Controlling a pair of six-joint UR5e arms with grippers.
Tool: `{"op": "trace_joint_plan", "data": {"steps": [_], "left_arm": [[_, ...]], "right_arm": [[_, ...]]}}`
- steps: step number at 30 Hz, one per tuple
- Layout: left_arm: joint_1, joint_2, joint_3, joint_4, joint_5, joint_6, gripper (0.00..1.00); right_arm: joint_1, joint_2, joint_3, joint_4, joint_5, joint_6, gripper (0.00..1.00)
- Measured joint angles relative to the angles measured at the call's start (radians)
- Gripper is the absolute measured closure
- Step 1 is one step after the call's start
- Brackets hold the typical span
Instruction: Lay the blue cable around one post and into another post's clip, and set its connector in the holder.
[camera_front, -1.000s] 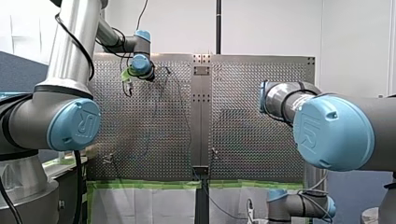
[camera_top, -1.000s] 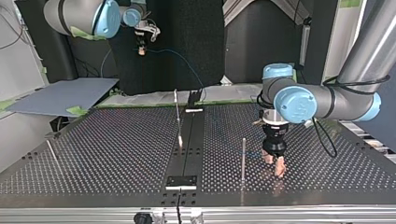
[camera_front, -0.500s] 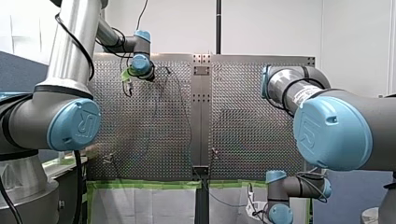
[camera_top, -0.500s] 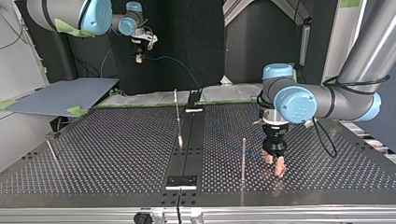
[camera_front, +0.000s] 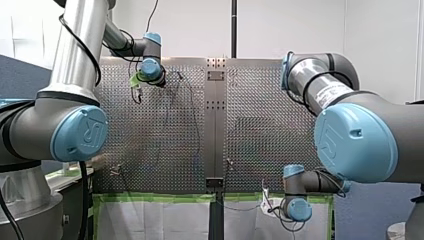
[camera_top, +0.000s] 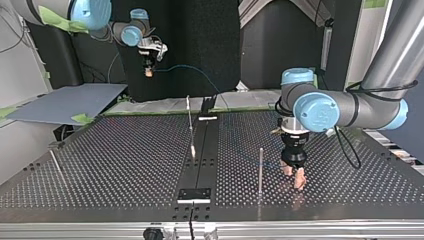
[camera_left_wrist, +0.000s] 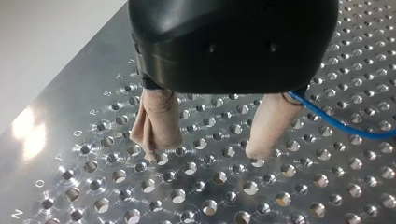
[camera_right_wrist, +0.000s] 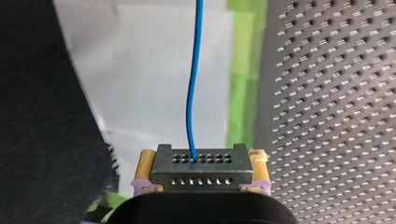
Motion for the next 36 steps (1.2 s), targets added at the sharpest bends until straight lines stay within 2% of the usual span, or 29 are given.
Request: {"op": "trace_joint_plan", "data": {"steps": [9, 19, 25, 33, 36], "left_arm": [[0.000, 0.000, 0.001, 0.001, 0.000, 0.000, 0.00], [0.002, 0.000, 0.000, 0.001, 0.000, 0.000, 0.00], [0.003, 0.000, 0.000, 0.001, 0.001, -0.001, 0.00], [0.004, 0.000, 0.000, 0.000, 0.004, -0.003, 0.00], [0.004, 0.000, 0.000, 0.000, 0.004, -0.005, 0.00]], "right_arm": [[-0.005, -0.083, 0.010, -0.022, -0.043, 0.000, 1.00], [-0.013, -0.188, 0.074, -0.105, -0.089, -0.002, 1.00], [-0.020, -0.243, 0.101, -0.145, -0.092, -0.003, 1.00], [-0.027, -0.307, 0.103, -0.159, -0.089, -0.003, 1.00], [-0.039, -0.332, 0.104, -0.170, -0.087, 0.000, 1.00]]}}
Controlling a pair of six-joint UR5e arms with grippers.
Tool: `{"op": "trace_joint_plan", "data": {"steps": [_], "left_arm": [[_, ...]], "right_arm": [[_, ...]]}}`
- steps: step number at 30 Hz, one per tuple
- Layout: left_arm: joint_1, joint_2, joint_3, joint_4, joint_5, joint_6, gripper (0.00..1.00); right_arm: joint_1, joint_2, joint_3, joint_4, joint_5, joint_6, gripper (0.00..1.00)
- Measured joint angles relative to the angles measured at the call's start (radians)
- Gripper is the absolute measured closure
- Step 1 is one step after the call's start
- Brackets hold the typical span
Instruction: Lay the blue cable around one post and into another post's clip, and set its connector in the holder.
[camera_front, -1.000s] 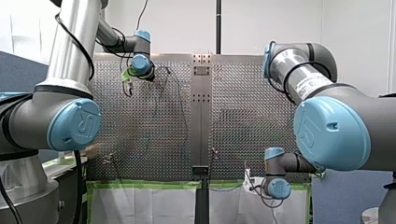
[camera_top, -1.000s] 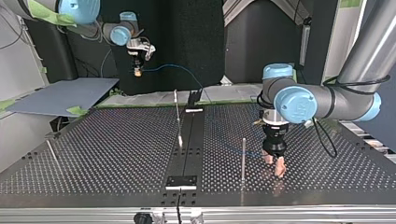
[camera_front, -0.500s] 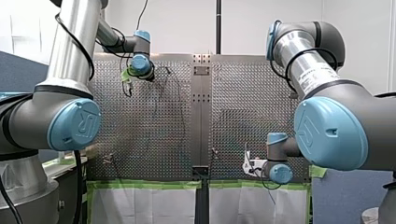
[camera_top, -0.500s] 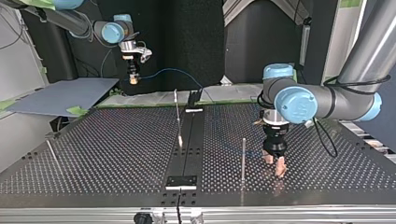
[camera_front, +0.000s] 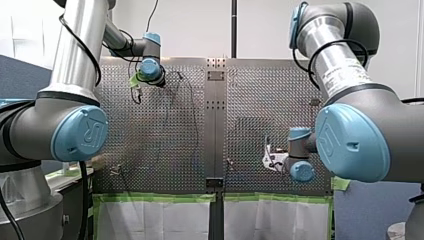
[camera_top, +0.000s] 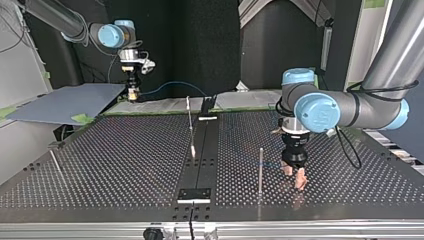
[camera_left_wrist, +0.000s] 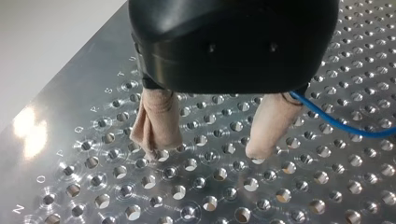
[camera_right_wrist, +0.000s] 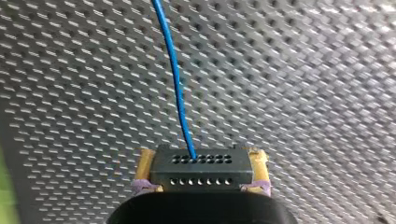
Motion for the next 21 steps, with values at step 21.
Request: {"op": "trace_joint_plan", "data": {"steps": [21], "left_arm": [[0.000, 0.001, 0.000, -0.007, 0.000, -0.009, 0.00]], "right_arm": [[-0.006, 0.080, 0.000, -0.053, 0.002, 0.004, 1.00]]}}
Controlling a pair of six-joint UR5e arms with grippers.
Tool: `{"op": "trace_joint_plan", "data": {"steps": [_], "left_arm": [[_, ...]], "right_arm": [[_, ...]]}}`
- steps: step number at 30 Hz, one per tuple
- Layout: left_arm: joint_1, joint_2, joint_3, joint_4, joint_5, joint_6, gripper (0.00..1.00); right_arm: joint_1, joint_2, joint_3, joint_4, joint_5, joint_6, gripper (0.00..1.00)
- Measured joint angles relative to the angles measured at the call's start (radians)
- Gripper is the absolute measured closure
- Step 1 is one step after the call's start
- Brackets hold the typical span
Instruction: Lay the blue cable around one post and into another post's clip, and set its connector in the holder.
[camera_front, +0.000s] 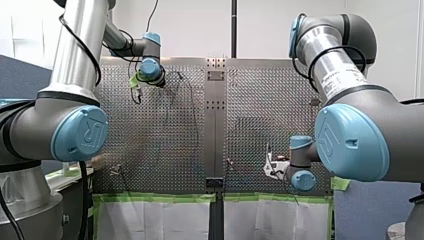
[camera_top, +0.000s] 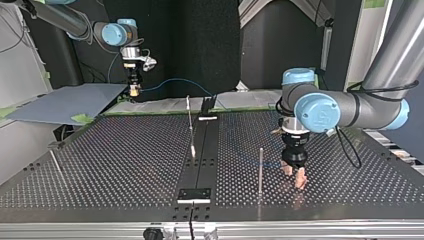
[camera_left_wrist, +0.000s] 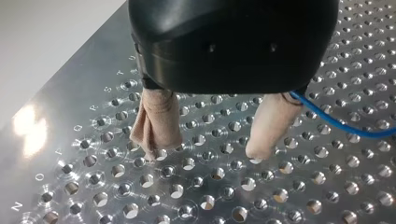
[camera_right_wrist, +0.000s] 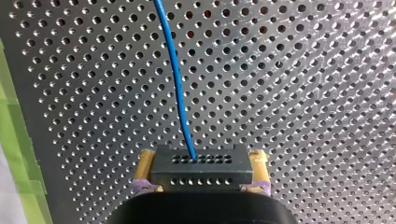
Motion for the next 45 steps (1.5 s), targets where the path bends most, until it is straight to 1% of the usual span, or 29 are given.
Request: {"op": "trace_joint_plan", "data": {"steps": [6, 14, 18, 22, 27, 32, 35, 38, 41, 45], "left_arm": [[0.000, 0.000, 0.000, -0.005, 0.011, -0.034, 0.00], [0.001, 0.001, 0.000, 0.002, 0.059, -0.101, 0.00], [0.001, 0.001, 0.000, 0.005, 0.064, -0.132, 0.00], [-0.001, 0.001, 0.000, 0.000, 0.057, -0.162, 0.00], [-0.001, 0.001, -0.001, -0.028, 0.031, -0.201, 0.00], [0.004, 0.001, 0.000, -0.068, 0.022, -0.247, 0.00], [0.004, 0.002, 0.000, -0.084, 0.024, -0.279, 0.00], [0.003, 0.003, 0.000, -0.096, 0.036, -0.310, 0.00], [0.002, 0.005, 0.000, -0.105, 0.049, -0.336, 0.00], [0.004, 0.013, 0.000, -0.125, 0.055, -0.368, 0.00]], "right_arm": [[0.000, 0.004, 0.000, -0.001, 0.000, 0.001, 1.00], [-0.003, 0.005, 0.000, -0.004, 0.000, 0.005, 1.00], [-0.004, 0.005, -0.001, -0.002, 0.000, 0.008, 1.00], [-0.003, 0.005, -0.002, 0.001, 0.000, 0.011, 1.00], [0.002, 0.005, -0.002, 0.003, 0.002, 0.014, 1.00], [0.005, 0.005, -0.005, 0.007, 0.004, 0.014, 1.00], [0.006, 0.005, -0.006, 0.010, 0.004, 0.014, 1.00], [0.006, 0.005, -0.006, 0.010, 0.004, 0.014, 1.00], [0.006, 0.005, -0.006, 0.011, 0.004, 0.014, 1.00], [0.007, 0.005, -0.007, 0.011, 0.004, 0.014, 1.00]]}}
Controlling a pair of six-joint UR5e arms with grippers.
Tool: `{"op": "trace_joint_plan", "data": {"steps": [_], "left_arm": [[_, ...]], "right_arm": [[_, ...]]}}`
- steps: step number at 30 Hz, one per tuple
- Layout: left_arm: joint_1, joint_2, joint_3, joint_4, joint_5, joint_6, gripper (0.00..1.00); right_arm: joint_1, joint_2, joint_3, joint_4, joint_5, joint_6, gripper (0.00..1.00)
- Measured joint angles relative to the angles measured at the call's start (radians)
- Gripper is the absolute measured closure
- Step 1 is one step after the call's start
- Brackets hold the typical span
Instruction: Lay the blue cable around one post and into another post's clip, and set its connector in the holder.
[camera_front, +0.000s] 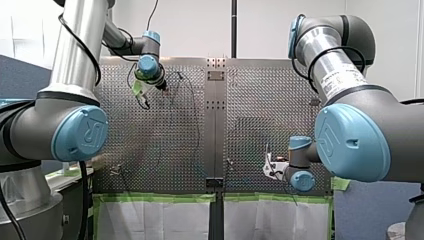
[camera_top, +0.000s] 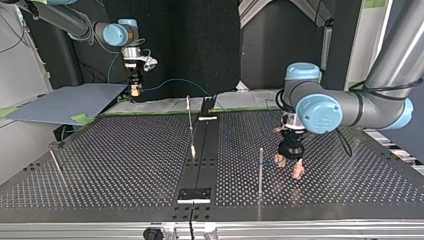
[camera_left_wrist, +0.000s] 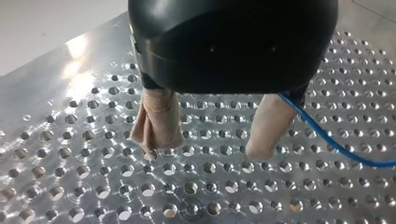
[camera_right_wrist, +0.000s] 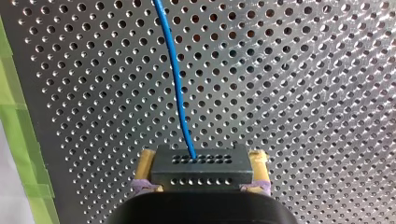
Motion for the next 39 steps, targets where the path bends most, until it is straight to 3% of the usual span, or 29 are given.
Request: {"op": "trace_joint_plan", "data": {"steps": [6, 19, 39], "left_arm": [[0.000, 0.022, 0.000, -0.030, 0.008, -0.050, 0.00], [-0.008, 0.042, -0.001, -0.060, 0.088, -0.157, 0.00], [-0.009, 0.105, -0.011, -0.121, 0.110, -0.325, 0.00]], "right_arm": [[0.000, 0.000, -0.002, 0.001, -0.001, 0.000, 1.00], [0.001, 0.000, -0.006, 0.006, 0.000, 0.000, 1.00], [0.002, 0.000, -0.008, 0.012, -0.001, -0.008, 1.00]]}}
